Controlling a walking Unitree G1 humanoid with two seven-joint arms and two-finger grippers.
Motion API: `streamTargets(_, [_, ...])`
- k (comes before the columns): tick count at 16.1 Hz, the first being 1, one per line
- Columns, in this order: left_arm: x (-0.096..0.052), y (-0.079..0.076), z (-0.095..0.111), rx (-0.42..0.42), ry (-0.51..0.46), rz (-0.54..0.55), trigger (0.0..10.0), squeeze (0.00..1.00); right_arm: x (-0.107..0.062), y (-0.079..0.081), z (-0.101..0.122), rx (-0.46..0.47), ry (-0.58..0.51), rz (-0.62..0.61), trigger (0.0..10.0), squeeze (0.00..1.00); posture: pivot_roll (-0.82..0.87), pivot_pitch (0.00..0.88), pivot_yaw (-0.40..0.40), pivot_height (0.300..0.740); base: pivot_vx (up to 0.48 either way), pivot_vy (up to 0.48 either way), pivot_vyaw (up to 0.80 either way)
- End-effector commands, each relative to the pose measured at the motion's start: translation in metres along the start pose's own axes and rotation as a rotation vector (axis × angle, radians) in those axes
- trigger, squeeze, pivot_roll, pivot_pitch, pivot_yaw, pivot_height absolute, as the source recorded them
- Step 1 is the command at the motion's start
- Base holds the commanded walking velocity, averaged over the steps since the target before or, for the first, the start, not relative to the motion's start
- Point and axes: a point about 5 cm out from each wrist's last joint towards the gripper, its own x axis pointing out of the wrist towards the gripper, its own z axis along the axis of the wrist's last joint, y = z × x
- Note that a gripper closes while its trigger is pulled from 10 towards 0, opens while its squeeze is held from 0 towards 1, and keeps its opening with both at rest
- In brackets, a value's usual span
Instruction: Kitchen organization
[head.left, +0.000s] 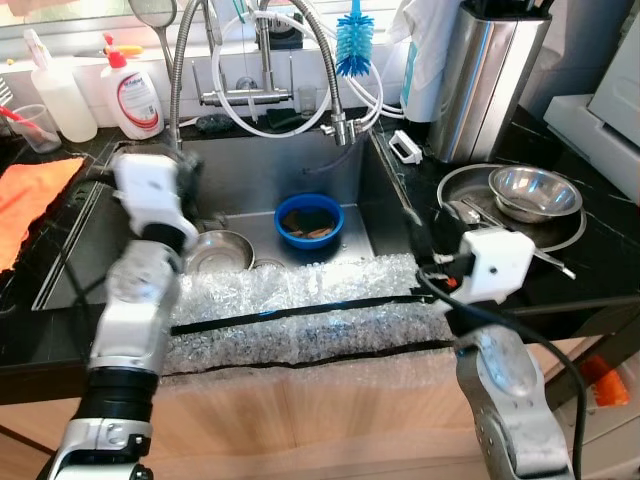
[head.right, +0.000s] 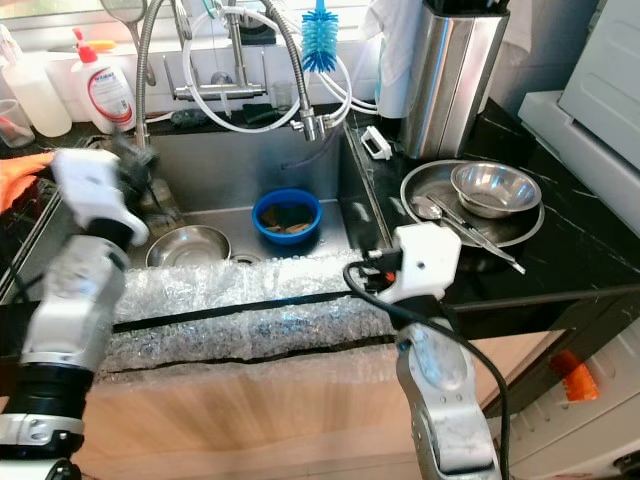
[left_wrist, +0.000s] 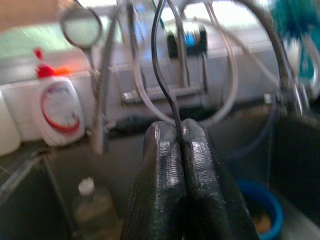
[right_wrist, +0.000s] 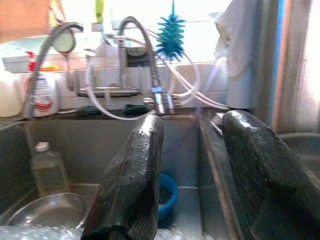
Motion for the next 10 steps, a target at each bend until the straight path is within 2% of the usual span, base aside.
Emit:
streamTargets(1, [0.004, -0.001, 0.001, 0.023, -0.011, -0.004, 10.0, 0.00, -0.002, 0.001, -0.001, -0.039, -0.003, -0.002, 10.0, 0.00, -0.08, 0.000, 0.067, 0.740, 0.000, 0.000, 0.00])
streamTargets(3, [0.006, -0.007, -0.009, 0.030, 0.017, -0.012, 10.0, 0.00, -0.006, 0.005, -0.002, -0.030, -0.004, 0.001, 10.0, 0.00, -0.08, 0.000, 0.066, 0.740, 0.000, 0.000, 0.00])
streamTargets(4, [0.010, -0.012, -0.014, 0.064, 0.023, -0.020, 10.0, 0.00, -0.008, 0.007, -0.005, -0.025, 0.001, -0.008, 10.0, 0.00, -0.08, 0.000, 0.064, 0.740, 0.000, 0.000, 0.00])
streamTargets(7, [0.016, -0.016, -0.023, 0.059, 0.074, -0.022, 10.0, 0.00, -0.010, 0.010, -0.008, -0.037, 0.004, -0.009, 10.0, 0.00, -0.09, 0.000, 0.065, 0.740, 0.000, 0.000, 0.00])
streamTargets(9, [0.015, -0.018, -0.034, 0.078, 0.127, -0.046, 10.0, 0.00, -0.011, 0.008, -0.010, -0.039, 0.013, -0.016, 10.0, 0.00, -0.10, 0.000, 0.068, 0.740, 0.000, 0.000, 0.00])
streamTargets(10, [0.008, -0.016, -0.042, 0.095, 0.154, -0.049, 10.0, 0.00, -0.012, 0.008, -0.011, -0.043, 0.018, -0.011, 10.0, 0.00, -0.10, 0.000, 0.066, 0.740, 0.000, 0.000, 0.00])
